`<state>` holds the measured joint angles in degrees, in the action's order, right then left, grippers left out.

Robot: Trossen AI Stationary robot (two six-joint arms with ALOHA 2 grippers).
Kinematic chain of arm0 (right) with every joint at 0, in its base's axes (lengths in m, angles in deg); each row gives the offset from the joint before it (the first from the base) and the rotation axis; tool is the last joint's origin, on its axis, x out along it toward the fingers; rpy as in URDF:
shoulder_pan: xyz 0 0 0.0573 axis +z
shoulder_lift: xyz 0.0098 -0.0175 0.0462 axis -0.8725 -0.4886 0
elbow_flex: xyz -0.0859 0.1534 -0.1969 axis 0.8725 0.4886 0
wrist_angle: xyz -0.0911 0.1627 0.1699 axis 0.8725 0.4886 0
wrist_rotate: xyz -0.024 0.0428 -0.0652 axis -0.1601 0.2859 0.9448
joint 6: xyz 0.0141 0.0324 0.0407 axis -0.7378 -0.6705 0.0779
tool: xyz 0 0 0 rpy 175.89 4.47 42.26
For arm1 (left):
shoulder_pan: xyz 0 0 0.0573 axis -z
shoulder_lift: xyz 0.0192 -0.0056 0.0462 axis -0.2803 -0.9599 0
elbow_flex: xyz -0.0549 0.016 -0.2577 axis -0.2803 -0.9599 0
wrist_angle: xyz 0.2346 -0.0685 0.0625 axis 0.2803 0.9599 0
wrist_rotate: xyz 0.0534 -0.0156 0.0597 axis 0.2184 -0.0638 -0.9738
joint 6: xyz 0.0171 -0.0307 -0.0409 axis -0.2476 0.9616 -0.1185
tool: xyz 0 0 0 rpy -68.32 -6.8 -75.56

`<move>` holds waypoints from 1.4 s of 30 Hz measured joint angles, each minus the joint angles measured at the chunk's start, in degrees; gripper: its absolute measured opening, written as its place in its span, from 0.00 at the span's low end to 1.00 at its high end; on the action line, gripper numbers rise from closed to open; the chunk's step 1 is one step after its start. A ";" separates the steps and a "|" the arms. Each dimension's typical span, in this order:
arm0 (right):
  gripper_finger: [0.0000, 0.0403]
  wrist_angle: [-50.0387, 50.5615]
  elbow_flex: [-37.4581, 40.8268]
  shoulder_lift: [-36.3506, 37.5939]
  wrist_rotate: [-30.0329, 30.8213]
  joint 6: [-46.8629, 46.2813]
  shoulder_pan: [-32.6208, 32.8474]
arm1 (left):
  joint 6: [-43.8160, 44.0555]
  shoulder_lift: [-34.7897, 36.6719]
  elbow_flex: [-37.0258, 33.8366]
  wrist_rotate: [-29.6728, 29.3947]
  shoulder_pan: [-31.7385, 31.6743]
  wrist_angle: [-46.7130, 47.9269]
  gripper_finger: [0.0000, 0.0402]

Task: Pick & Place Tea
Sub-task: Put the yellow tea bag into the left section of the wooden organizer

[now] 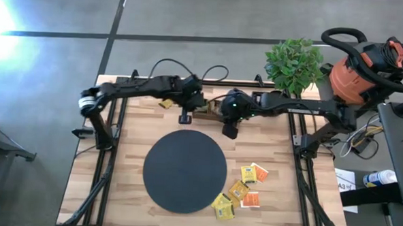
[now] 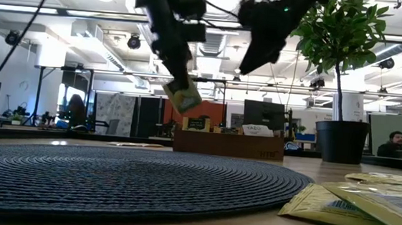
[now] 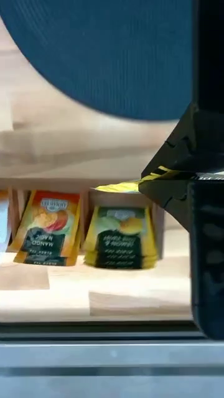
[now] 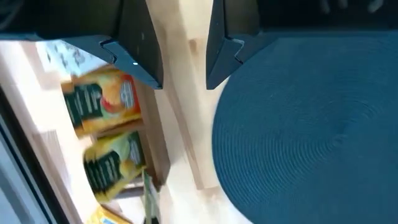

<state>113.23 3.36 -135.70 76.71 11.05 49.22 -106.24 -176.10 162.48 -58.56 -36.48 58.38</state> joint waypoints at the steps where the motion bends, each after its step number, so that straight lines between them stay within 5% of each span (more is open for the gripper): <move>1: 0.29 0.07 0.78 1.14 0.02 -1.24 0.00 | -1.29 -1.76 1.98 0.00 -0.23 0.84 0.00; 10: 0.25 0.23 7.60 9.72 2.20 -10.29 0.17 | -8.69 -18.36 24.17 -3.02 -0.74 16.94 0.00; 17: 0.22 -0.24 12.54 14.20 3.37 -14.30 0.81 | -8.49 -24.72 32.92 -4.69 -1.02 17.36 0.00; 42: 0.19 -2.00 18.22 17.71 4.23 -15.87 2.54 | -5.85 -27.05 32.11 -4.67 -1.10 23.13 0.00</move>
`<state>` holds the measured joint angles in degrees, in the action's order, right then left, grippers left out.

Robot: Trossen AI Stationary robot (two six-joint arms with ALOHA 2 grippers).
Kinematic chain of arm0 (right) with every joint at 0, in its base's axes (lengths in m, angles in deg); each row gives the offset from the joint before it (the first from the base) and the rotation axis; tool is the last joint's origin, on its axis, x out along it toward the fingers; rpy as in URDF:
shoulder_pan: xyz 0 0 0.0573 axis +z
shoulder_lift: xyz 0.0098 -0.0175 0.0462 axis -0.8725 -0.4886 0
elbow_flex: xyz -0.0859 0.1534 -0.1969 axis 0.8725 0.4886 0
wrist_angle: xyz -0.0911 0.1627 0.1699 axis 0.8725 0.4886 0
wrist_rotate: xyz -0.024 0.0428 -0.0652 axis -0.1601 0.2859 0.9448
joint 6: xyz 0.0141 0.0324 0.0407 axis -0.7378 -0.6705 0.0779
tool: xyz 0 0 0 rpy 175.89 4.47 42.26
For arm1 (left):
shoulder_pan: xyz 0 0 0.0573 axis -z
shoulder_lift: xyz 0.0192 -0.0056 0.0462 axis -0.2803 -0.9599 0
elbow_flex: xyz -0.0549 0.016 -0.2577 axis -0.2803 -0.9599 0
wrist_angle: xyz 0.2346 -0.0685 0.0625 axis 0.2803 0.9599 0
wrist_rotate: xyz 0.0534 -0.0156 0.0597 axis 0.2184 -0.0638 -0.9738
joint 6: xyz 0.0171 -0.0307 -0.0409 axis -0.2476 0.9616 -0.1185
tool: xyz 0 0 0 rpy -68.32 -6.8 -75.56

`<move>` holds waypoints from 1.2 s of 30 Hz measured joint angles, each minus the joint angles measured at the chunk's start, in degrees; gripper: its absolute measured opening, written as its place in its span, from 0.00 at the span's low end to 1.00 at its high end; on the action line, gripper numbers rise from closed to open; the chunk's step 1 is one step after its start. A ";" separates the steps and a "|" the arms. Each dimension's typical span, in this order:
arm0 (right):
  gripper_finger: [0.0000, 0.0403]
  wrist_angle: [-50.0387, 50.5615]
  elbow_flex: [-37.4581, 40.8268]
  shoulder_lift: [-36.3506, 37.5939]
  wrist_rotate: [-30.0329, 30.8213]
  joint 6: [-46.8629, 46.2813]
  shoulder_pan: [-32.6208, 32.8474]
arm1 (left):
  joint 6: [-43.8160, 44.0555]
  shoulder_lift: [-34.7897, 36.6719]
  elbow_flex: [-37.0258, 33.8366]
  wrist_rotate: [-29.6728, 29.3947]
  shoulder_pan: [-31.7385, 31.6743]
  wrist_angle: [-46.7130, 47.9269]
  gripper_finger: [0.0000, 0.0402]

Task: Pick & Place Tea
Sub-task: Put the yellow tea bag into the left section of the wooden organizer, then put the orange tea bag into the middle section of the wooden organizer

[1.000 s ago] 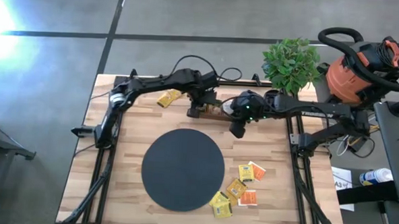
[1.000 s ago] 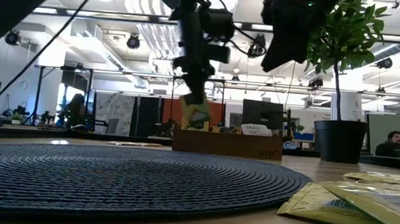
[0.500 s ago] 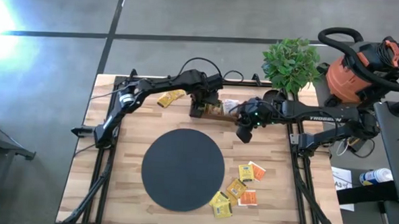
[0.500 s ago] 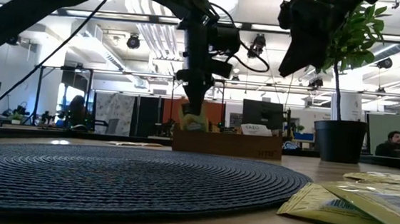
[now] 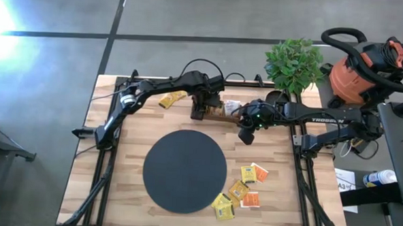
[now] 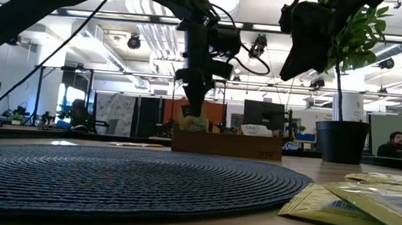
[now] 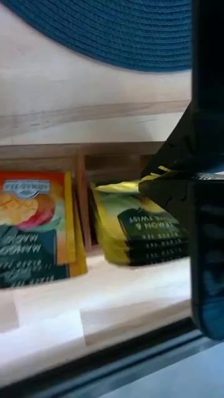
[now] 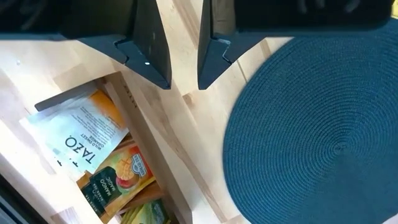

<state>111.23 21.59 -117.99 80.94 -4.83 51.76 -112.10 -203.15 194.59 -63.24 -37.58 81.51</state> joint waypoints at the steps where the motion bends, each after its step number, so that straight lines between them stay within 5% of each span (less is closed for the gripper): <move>1: 0.19 -0.03 0.00 0.00 0.00 0.00 0.00 | -0.01 -0.08 -0.25 0.03 0.02 -0.16 0.00; 9: 0.21 -0.41 0.00 0.00 -0.07 0.46 0.00 | 2.46 -0.12 -1.86 0.03 0.04 -3.28 0.01; 14: 0.22 -0.44 0.00 0.00 -0.09 0.46 0.00 | 3.05 -0.12 -1.69 -0.29 0.04 -5.72 0.13; 20: 0.21 -0.46 0.00 0.00 -0.13 0.48 0.00 | 1.51 -0.12 -1.71 -6.97 0.11 -5.95 0.27; 26: 0.19 -0.52 0.00 -0.02 -0.14 1.59 0.00 | 1.28 0.84 -0.43 -14.79 0.11 -5.93 0.29; 36: 0.21 -0.68 0.00 -0.06 -0.15 3.53 0.00 | 17.42 11.25 -0.57 -14.92 -0.26 -6.17 0.29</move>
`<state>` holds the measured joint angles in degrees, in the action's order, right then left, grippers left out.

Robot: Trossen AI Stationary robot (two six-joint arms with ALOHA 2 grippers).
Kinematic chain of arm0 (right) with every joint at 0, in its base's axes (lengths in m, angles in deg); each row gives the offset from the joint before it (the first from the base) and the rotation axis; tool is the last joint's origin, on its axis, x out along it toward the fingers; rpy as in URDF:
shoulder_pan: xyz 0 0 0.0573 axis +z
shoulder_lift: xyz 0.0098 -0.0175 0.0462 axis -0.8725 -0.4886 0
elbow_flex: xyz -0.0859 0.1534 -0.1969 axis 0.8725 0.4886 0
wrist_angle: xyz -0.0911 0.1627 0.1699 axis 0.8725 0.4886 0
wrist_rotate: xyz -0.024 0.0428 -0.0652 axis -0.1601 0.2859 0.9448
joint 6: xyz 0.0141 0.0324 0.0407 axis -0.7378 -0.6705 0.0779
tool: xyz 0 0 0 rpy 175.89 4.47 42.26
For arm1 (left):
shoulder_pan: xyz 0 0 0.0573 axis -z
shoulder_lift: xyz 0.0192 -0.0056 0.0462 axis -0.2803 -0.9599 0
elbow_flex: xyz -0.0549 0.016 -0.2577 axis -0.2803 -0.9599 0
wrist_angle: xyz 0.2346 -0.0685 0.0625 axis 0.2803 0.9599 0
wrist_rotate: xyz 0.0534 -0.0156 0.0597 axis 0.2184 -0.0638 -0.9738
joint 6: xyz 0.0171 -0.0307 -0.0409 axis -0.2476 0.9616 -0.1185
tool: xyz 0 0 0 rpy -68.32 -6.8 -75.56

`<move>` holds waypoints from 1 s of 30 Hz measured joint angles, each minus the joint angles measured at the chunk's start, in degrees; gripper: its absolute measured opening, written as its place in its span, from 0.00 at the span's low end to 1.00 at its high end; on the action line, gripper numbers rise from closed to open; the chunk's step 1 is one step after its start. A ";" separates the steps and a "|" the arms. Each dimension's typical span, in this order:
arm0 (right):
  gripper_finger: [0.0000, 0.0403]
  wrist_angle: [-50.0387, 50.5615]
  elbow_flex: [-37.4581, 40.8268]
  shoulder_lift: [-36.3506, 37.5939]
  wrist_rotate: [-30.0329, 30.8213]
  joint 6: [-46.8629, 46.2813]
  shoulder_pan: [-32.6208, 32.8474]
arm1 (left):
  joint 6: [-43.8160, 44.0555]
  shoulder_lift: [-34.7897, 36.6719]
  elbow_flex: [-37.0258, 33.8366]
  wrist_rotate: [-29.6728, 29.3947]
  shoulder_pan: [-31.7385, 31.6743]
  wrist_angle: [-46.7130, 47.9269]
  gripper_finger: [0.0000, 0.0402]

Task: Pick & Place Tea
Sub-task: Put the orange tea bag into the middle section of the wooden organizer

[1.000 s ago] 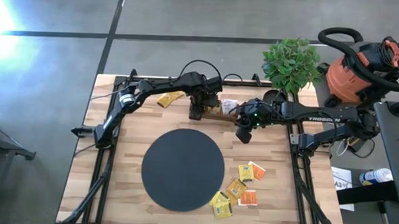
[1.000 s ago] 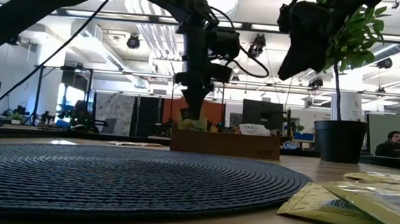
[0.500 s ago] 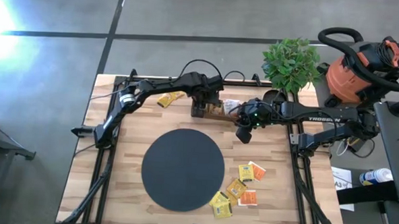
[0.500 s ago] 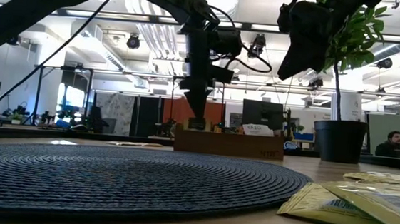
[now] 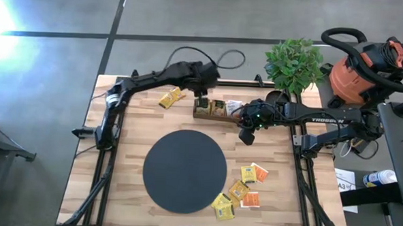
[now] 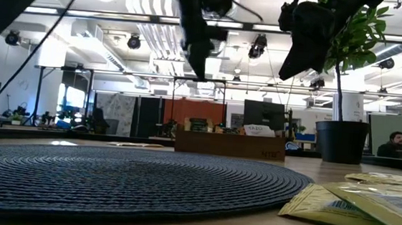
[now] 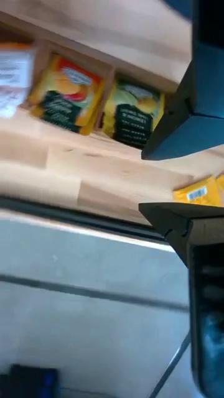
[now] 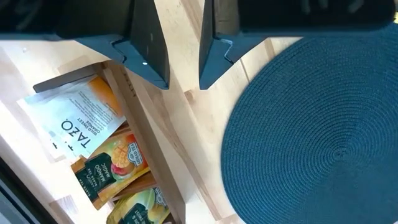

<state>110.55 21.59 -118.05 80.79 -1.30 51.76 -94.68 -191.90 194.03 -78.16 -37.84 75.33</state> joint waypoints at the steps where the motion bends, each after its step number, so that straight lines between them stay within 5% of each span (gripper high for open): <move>1: 0.22 0.00 0.00 0.02 0.00 0.15 0.00 | 1.97 1.33 -0.87 0.48 -0.19 0.00 0.29; 8: 0.21 -0.15 0.20 -0.24 0.00 1.36 -0.02 | 12.93 9.22 -15.48 2.16 -3.61 0.11 0.29; 15: 0.19 0.90 0.24 -1.98 -2.00 1.27 -0.07 | 23.34 19.44 -35.24 14.12 -7.90 -7.87 0.29; 23: 0.20 6.37 0.64 -3.06 -12.49 -0.32 0.15 | 26.80 32.41 -53.04 27.21 2.08 -29.66 0.29; 30: 0.19 12.72 2.27 -3.04 -14.51 -0.12 0.79 | 31.02 36.45 -61.52 22.47 15.29 -37.02 0.29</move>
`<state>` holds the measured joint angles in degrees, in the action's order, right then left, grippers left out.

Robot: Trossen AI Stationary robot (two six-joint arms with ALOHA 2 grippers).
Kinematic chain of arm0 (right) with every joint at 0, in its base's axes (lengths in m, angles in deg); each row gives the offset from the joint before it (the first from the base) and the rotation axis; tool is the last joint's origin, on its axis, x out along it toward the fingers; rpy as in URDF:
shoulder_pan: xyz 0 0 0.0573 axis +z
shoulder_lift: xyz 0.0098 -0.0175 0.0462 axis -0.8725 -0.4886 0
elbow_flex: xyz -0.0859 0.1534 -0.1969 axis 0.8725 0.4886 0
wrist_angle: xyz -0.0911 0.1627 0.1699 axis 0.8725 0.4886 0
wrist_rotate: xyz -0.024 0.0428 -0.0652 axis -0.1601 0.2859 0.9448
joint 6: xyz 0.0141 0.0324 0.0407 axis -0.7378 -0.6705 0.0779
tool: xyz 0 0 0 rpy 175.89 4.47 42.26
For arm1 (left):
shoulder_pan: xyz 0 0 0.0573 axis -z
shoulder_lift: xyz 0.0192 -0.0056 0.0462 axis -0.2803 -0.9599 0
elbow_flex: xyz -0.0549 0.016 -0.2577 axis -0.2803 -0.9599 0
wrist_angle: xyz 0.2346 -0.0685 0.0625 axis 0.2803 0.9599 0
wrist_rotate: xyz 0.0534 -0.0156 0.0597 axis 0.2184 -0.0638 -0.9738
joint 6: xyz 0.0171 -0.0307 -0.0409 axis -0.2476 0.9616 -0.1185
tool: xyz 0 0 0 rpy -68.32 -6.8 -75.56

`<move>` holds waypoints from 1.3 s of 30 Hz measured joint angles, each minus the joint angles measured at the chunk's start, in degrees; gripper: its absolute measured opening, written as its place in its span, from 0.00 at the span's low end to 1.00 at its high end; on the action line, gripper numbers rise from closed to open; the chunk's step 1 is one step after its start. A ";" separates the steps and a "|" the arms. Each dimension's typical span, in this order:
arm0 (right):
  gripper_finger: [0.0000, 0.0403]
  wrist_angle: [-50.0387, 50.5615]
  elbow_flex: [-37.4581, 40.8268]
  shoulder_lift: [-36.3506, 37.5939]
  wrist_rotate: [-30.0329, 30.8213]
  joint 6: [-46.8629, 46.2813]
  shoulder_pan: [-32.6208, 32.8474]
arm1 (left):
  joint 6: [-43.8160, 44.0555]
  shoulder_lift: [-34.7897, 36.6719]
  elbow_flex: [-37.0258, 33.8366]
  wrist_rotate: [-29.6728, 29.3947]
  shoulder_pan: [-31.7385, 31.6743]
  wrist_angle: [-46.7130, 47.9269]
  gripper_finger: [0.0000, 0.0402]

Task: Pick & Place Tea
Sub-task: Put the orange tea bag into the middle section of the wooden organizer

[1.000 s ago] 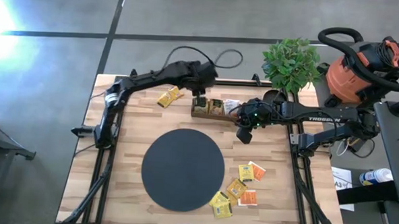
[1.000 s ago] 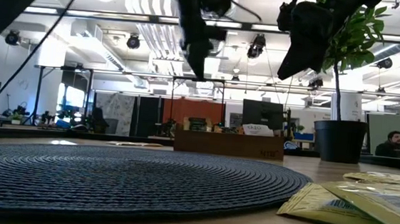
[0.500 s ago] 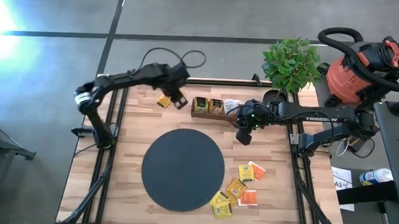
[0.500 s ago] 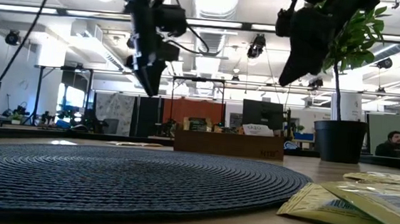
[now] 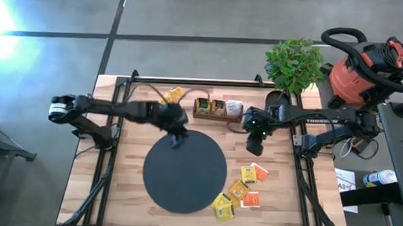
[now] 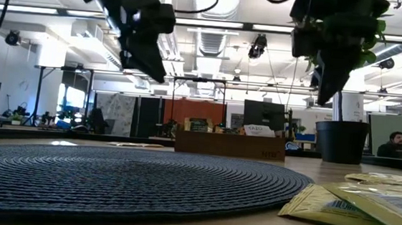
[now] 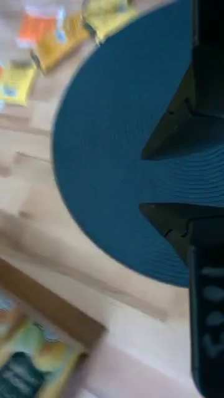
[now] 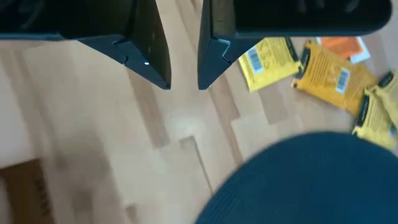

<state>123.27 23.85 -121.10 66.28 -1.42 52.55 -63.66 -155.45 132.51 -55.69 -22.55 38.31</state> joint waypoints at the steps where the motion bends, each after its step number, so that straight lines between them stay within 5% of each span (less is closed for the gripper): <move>1: 0.19 0.00 0.40 0.00 -0.54 -0.04 0.08 | 2.45 0.04 -0.25 -3.50 1.28 0.50 0.29; 5: 0.18 -2.09 0.90 -0.19 -1.08 0.02 0.50 | 15.10 0.92 0.02 -17.17 1.89 8.38 0.29; 9: 0.19 -5.69 1.01 -0.37 -1.14 -0.05 0.76 | 19.31 3.21 1.38 -23.10 -4.74 18.25 0.29; 11: 0.20 -7.29 1.01 -0.35 -1.14 -0.17 0.76 | 18.71 3.94 1.34 -22.46 -11.24 18.38 0.29; 16: 0.21 -8.39 1.01 -0.33 -1.02 -0.45 0.74 | 18.49 1.85 0.65 -10.04 -29.32 15.22 0.29; 19: 0.21 -9.14 1.01 -0.33 -0.56 -0.61 0.74 | 16.90 -0.51 -0.82 -6.17 -35.31 11.04 0.29; 28: 0.19 -18.03 1.01 -0.33 1.44 -8.66 0.69 | 7.76 -8.49 -2.40 -7.79 -37.38 1.52 0.29; 39: 0.17 -23.74 0.88 -0.33 5.58 -18.91 0.85 | 1.05 -18.45 -2.28 -9.55 -38.50 0.54 0.29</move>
<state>99.53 24.73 -121.42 71.86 -20.33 53.40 -62.61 -173.90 130.22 -65.24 -61.05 38.85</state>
